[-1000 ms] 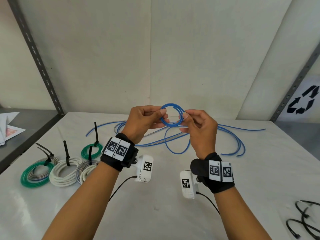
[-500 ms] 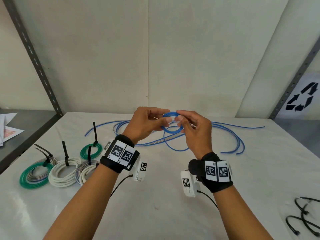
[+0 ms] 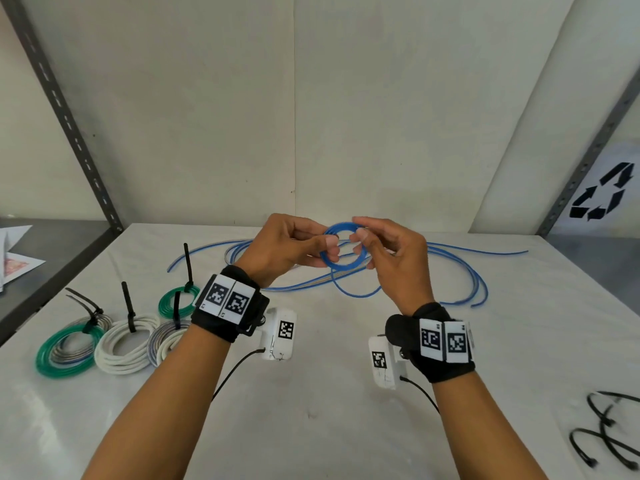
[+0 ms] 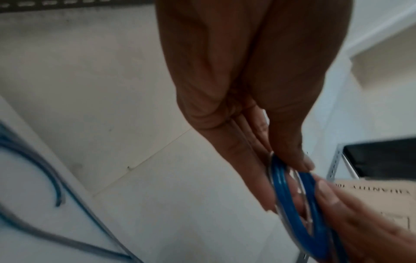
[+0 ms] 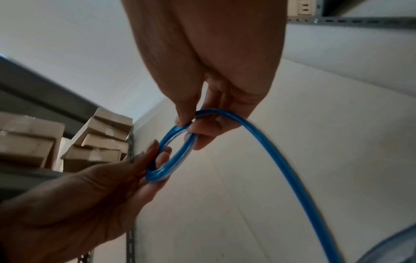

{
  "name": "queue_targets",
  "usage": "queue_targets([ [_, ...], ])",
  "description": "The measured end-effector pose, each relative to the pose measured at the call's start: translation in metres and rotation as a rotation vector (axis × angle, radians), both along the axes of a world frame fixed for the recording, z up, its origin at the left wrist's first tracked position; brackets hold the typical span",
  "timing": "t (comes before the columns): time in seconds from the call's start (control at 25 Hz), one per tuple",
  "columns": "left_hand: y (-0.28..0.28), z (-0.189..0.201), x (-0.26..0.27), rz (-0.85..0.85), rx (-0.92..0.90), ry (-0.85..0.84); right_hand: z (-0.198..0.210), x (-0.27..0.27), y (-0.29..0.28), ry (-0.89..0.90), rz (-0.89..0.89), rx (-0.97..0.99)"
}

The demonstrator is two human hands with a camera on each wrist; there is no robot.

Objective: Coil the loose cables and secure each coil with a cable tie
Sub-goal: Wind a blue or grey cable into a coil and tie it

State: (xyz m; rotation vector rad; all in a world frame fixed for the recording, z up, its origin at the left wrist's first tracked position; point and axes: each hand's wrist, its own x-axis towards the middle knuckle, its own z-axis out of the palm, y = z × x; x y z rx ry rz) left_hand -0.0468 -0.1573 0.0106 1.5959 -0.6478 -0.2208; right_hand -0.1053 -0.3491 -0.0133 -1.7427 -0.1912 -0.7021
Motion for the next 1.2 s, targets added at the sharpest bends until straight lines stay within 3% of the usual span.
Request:
queue_targets([
  [0.2,-0.005,-0.002,0.002,0.103,-0.215,0.097,0.003,-0.001,0.018,0.045,0.058,0.433],
  [0.36,-0.009,-0.003,0.001,0.098,-0.284,0.182,0.003,0.000,0.019,0.089,0.150,0.590],
  [0.48,-0.011,-0.001,-0.003,0.020,-0.222,0.218,0.001,0.002,0.013,0.048,0.093,0.494],
  [0.72,-0.019,0.006,-0.006,-0.043,-0.156,0.372,0.002,-0.003,0.007,0.046,0.138,0.026],
  [0.92,-0.024,0.007,-0.012,-0.055,-0.007,0.310,0.004,-0.006,0.013,0.027,0.124,-0.018],
  [1.08,-0.022,0.013,-0.009,0.108,-0.287,0.420,0.003,-0.004,0.015,0.027,0.052,0.070],
  [1.2,-0.016,0.015,-0.003,0.197,-0.514,0.487,0.002,-0.002,0.014,0.004,-0.040,-0.003],
])
